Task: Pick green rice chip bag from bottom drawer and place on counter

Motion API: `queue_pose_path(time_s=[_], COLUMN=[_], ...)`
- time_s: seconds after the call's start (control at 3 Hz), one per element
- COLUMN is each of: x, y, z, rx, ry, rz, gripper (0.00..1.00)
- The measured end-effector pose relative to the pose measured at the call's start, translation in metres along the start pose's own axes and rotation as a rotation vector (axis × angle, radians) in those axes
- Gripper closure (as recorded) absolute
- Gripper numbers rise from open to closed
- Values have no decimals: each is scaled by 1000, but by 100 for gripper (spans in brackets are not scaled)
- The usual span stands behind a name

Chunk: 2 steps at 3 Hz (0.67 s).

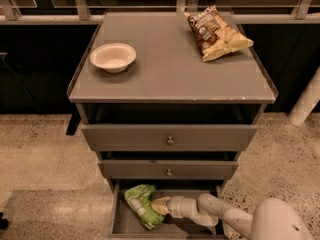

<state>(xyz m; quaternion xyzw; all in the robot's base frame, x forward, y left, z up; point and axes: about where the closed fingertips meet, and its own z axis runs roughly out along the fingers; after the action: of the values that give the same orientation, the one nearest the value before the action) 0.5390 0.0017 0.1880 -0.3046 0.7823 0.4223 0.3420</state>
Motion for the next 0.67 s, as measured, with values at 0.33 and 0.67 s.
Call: queue_pose_path(time_s=[0.33, 0.67], x=[-30, -41], y=[9, 33], z=[-39, -87], rx=[81, 176], ry=[-54, -87], rz=[-39, -38], gripper=[100, 100])
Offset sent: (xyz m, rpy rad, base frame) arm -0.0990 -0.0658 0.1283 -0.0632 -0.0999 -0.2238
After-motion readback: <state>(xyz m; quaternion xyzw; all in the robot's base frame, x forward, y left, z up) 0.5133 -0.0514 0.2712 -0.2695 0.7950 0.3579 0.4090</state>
